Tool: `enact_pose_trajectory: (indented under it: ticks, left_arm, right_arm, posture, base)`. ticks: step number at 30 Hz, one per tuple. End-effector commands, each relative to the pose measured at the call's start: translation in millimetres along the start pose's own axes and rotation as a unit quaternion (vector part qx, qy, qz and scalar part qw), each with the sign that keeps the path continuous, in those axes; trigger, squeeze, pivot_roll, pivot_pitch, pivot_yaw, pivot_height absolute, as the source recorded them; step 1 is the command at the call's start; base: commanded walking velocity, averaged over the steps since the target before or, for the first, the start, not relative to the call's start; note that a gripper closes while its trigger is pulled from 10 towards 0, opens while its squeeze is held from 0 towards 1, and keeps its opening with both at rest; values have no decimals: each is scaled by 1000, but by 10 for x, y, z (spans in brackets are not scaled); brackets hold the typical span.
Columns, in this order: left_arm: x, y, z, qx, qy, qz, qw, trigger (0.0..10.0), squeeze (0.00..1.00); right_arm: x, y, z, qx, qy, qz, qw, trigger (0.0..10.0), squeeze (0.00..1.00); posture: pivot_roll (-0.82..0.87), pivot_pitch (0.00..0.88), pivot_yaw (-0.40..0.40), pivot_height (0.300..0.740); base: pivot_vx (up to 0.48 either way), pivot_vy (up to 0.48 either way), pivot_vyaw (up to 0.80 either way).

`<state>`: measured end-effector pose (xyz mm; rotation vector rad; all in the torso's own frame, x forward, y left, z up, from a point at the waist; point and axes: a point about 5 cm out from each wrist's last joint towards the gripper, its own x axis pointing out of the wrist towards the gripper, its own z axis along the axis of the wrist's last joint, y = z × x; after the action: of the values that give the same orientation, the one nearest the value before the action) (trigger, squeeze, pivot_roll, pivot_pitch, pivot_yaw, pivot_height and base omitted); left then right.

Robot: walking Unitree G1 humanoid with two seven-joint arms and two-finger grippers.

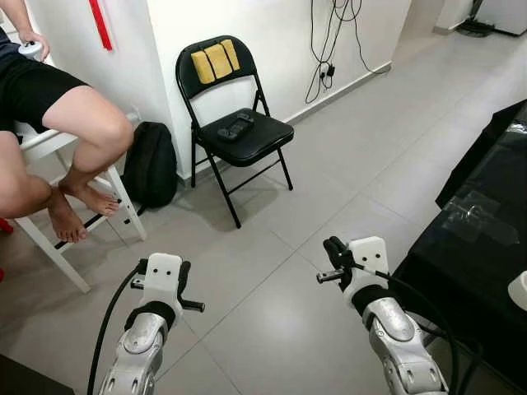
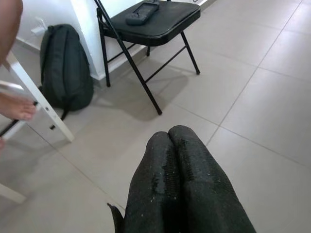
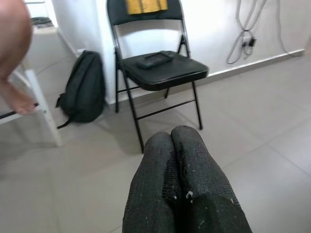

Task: Building children table

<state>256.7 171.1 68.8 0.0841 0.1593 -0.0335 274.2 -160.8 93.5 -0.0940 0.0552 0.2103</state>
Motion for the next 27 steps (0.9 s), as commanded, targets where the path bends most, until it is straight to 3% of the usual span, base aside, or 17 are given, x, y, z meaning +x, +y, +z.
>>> enact_pose_trajectory:
  ticks: [1, 4, 5, 8, 22, 27]
  left_arm:
    - [-5, 27, 66, 14, -11, 5, 1000, 10000, 0]
    - [-7, 30, 97, 30, -17, 9, 999, 10000, 0]
    - [-16, 25, 143, 57, -31, 13, 998, 10000, 0]
    - [-38, 10, 209, 87, -48, 19, 995, 10000, 0]
    - [-42, 15, 284, 96, -64, 27, 993, 10000, 0]
    - [-54, -59, 217, 69, -45, -3, 997, 10000, 0]
  right_arm:
    - [-37, -60, -13, -22, 12, -11, 1000, 10000, 0]
    - [-39, -54, -6, -29, 11, -7, 999, 10000, 0]
    - [-38, -49, 2, -32, 10, -3, 999, 10000, 0]
    - [-24, -39, 35, -16, 5, 4, 1000, 10000, 0]
    - [53, 18, 107, 6, -5, 16, 1000, 10000, 0]
    - [62, 43, 109, 11, -11, 22, 1000, 10000, 0]
  posture:
    - [-4, 115, -39, 740]
    - [-1, 117, -41, 740]
    - [-1, 117, -40, 740]
    - [-1, 115, -36, 740]
    - [5, 106, -32, 740]
    - [1, 98, -26, 740]
  base:
    - [0, 0, -775]
    - [0, 0, -775]
    - [0, 0, -775]
    - [0, 0, -775]
    - [0, 0, -775]
    - [0, 0, -784]
